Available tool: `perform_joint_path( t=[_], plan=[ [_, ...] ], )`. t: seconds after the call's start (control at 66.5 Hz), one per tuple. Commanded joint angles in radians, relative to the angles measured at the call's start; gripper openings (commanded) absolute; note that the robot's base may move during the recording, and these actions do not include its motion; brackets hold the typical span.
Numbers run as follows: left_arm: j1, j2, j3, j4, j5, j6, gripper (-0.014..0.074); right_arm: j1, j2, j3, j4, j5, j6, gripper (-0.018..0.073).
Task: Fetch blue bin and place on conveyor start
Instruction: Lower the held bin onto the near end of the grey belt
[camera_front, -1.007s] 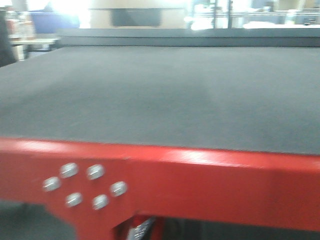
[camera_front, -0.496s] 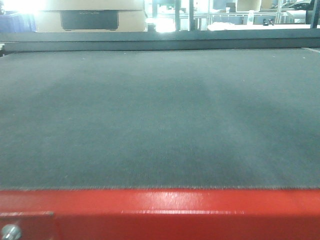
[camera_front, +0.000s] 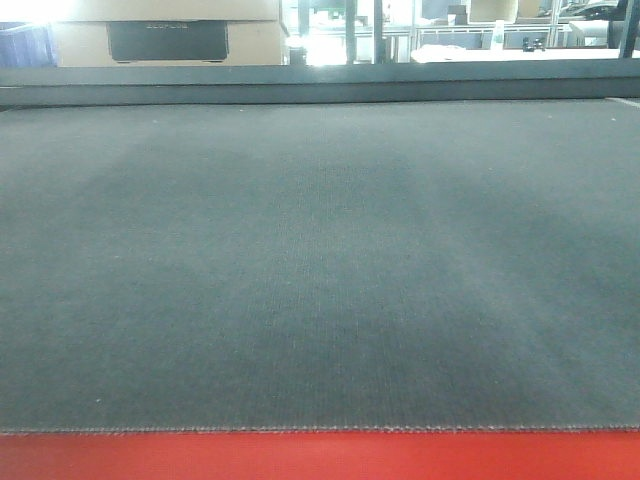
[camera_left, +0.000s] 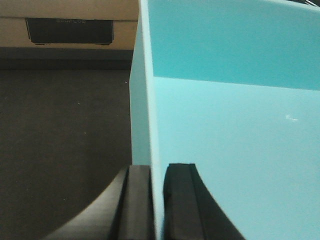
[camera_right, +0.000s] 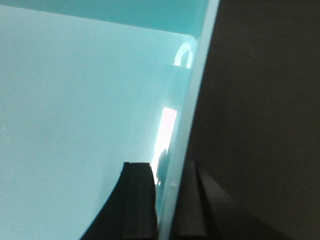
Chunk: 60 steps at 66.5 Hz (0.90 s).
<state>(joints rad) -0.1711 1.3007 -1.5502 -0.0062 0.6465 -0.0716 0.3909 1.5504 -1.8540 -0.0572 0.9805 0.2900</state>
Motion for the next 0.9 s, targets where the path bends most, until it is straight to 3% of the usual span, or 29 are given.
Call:
perform_joint_path(
  t=[0.0, 0.887],
  plan=[
    [-0.002, -0.011, -0.007, -0.005, -0.061, 0.010, -0.0111, -0.001, -0.014, -0.008, 0.000, -0.031, -0.026, -0.0151],
    [-0.002, -0.011, -0.007, -0.005, -0.061, 0.010, -0.0111, -0.001, -0.014, -0.008, 0.000, -0.031, -0.026, -0.0151]
  ],
)
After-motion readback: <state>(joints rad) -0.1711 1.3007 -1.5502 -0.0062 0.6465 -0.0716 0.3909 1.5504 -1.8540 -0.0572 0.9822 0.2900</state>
